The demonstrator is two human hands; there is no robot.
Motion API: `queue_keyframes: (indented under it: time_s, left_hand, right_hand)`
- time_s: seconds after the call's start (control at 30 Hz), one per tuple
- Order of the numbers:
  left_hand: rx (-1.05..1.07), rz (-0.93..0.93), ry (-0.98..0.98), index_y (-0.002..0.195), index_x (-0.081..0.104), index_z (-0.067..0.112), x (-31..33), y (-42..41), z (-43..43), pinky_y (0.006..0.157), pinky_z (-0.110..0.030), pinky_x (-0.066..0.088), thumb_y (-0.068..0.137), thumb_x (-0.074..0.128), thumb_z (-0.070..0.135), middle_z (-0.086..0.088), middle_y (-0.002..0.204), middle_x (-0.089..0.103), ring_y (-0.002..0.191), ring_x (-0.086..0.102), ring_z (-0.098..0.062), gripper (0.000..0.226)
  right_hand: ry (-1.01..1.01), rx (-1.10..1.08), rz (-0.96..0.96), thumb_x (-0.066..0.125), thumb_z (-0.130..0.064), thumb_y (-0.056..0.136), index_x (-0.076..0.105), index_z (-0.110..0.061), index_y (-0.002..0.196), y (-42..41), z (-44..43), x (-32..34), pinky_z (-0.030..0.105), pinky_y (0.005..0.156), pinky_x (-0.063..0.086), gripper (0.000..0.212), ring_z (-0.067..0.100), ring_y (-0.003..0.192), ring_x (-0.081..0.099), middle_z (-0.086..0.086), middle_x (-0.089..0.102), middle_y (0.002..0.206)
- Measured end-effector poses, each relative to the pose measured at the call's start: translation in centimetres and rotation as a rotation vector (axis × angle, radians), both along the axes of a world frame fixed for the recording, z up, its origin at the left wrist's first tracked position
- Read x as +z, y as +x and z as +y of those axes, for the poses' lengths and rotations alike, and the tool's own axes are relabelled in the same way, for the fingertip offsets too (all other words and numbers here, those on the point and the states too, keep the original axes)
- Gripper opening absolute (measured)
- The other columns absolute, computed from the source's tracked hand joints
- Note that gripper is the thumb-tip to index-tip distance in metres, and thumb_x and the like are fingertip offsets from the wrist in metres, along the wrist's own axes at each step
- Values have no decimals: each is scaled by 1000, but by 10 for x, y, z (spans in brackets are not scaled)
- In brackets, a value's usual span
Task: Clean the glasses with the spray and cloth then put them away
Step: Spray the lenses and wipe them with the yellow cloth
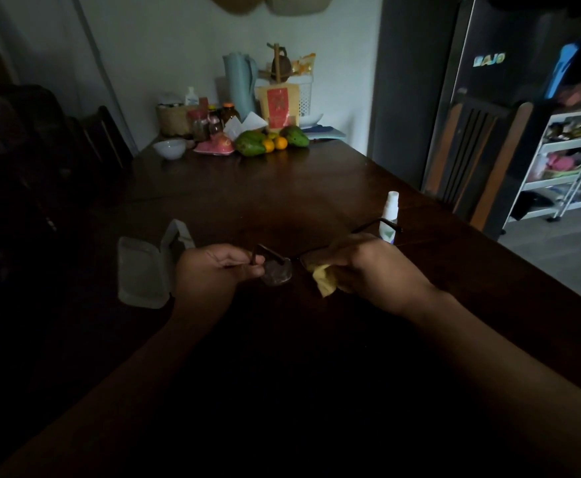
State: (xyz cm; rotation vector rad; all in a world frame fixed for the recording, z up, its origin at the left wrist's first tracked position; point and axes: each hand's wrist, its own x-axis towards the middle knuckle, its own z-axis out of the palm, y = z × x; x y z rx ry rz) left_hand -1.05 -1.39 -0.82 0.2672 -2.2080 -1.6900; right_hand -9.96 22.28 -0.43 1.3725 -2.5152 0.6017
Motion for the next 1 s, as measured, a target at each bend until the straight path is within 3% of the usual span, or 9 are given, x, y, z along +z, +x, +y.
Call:
queue_keyframes:
  time_s: [0.13, 0.23, 0.33, 0.43, 0.6, 0.77, 0.9, 1.0]
  left_hand:
    - [14, 8, -2, 97, 66, -13, -2, -2, -2, 70, -12, 50, 78, 67, -8, -14, 93, 68, 74, 65, -7, 20]
    - [57, 53, -25, 89, 70, -6, -4, -1, -1, 64, -9, 50, 74, 72, -7, -4, 85, 71, 65, 67, 3, 15]
    - [57, 30, -18, 80, 71, 7, -4, 0, -2, 66, -13, 50, 72, 75, -3, 0, 83, 72, 66, 67, 3, 13]
    - [54, 26, -20, 74, 72, 14, -5, 0, -4, 67, -14, 50, 70, 77, -1, 5, 76, 74, 69, 69, 0, 16]
    - [81, 55, 2, 66, 71, 19, -5, 4, -2, 65, -14, 53, 68, 79, -1, 9, 72, 75, 71, 71, -4, 22]
    - [56, 105, 11, 70, 72, 10, -6, 6, 4, 64, -14, 55, 66, 78, -6, 10, 68, 75, 67, 71, -3, 18]
    - [55, 92, 9, 67, 70, 13, -4, 5, 2, 70, -18, 56, 68, 77, -7, 11, 69, 73, 67, 70, -1, 21]
    - [53, 89, 10, 68, 70, 10, -5, 6, 4, 62, -12, 53, 68, 77, -8, 12, 67, 73, 66, 69, 1, 19]
  right_hand:
    - [0, -94, 17, 68, -13, 88, 66, -26, 126, -5, -6, -12, 26, 92, 42, 41, 19, 115, 56, -2, 65, 123]
    - [27, -131, 15, 61, -25, 94, 59, -31, 135, -5, -10, -17, 36, 100, 44, 42, 16, 122, 48, -8, 60, 136]
    - [95, -135, 28, 52, -42, 95, 50, -39, 140, -1, -11, -21, 46, 103, 42, 45, 9, 130, 36, -20, 49, 144]
    - [125, -128, 7, 48, -47, 96, 41, -44, 144, 1, -10, -21, 52, 103, 41, 49, 7, 134, 30, -24, 41, 149]
    - [171, -206, 38, 40, -59, 89, 48, -51, 136, -3, -3, -16, 45, 101, 42, 48, 9, 133, 35, -24, 49, 141]
    - [153, -183, 20, 51, -48, 93, 42, -45, 143, -3, -11, -22, 48, 101, 43, 50, 13, 132, 36, -20, 43, 148]
    - [128, -95, -49, 43, -52, 90, 40, -43, 144, -1, -10, -21, 49, 101, 44, 55, 12, 128, 37, -21, 43, 148]
    - [134, -162, -2, 42, -56, 88, 42, -47, 141, -6, -5, -21, 48, 101, 45, 54, 10, 130, 38, -21, 48, 143]
